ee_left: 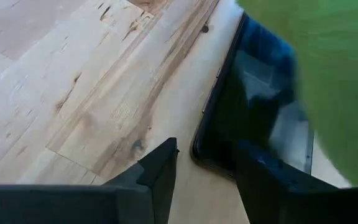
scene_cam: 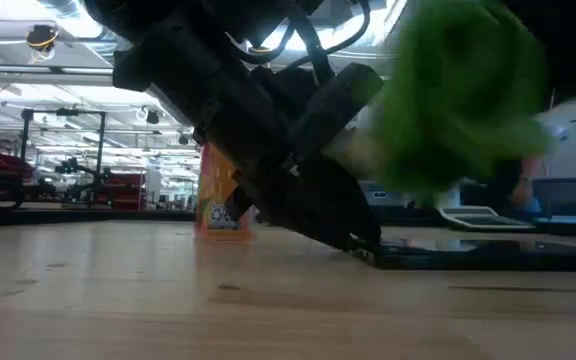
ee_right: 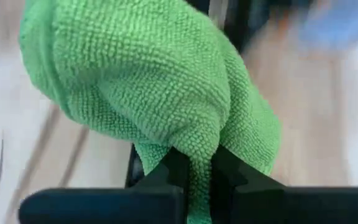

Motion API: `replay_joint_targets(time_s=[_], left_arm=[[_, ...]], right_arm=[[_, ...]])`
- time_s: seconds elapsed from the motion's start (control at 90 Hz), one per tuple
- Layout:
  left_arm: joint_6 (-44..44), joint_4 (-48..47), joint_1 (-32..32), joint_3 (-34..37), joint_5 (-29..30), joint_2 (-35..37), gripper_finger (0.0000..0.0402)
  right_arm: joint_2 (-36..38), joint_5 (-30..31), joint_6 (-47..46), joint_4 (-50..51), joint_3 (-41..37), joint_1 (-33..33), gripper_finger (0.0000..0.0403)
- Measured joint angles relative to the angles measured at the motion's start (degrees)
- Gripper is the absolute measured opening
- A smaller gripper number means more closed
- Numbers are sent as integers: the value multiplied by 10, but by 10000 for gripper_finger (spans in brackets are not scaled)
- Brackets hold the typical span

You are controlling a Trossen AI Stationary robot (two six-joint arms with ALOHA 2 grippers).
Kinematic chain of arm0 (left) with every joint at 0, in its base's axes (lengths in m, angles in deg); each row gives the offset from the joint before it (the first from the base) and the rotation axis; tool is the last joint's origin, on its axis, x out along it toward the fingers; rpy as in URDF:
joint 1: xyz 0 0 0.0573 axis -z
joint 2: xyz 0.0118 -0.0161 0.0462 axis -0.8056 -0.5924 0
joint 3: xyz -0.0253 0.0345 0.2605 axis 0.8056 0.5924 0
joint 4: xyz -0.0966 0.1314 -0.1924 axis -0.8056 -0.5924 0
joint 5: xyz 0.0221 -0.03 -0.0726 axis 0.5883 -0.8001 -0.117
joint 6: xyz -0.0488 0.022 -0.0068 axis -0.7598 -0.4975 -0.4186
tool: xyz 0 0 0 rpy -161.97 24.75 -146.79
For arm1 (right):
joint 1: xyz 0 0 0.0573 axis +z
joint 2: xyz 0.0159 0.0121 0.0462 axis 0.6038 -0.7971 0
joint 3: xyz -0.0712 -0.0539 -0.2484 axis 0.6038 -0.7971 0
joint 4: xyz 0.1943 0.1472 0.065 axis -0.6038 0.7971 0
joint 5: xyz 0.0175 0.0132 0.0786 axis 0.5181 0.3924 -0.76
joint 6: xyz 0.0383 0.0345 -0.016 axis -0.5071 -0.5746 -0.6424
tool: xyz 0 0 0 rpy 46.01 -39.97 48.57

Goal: Apply microfiber cloth
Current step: Wipe the front of the black cellphone using the green microfiber cloth

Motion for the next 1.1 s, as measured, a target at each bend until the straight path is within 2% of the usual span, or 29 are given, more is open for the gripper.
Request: replay_joint_targets(time_s=[0.078, 0.233, 0.356, 0.478, 0.544, 0.578, 0.678, 0.767, 0.867, 1.1], left_arm=[[-2, 0, 0, 0, 2, 0, 131], [-1, 0, 0, 0, -2, 0, 131], [0, 2, 0, 0, -4, 0, 131], [6, -4, 0, 0, -2, 0, 131], [12, -5, 0, 0, -2, 0, 131], [13, -5, 0, 0, -2, 0, 131], [13, -6, 0, 0, -3, 0, 131], [12, -6, 0, 0, -3, 0, 131], [13, -5, 0, 0, -3, 0, 131], [12, 1, 3, 0, -1, 0, 131]], right_arm=[[-38, -8, 1, -7, -4, -15, 10], [-104, -89, -15, 48, 0, -31, 10], [-103, -123, -54, 151, 9, -29, 10], [-66, -152, -64, 286, 22, -24, 10], [-45, -147, -63, 314, 39, -25, 10], [-31, -125, -62, 314, 47, -26, 10], [12, -55, -46, 249, 61, -26, 10], [18, -61, -27, 249, 57, -33, 10], [21, -67, -51, 269, 59, -37, 10], [35, -94, -162, 452, 49, 7, 10]])
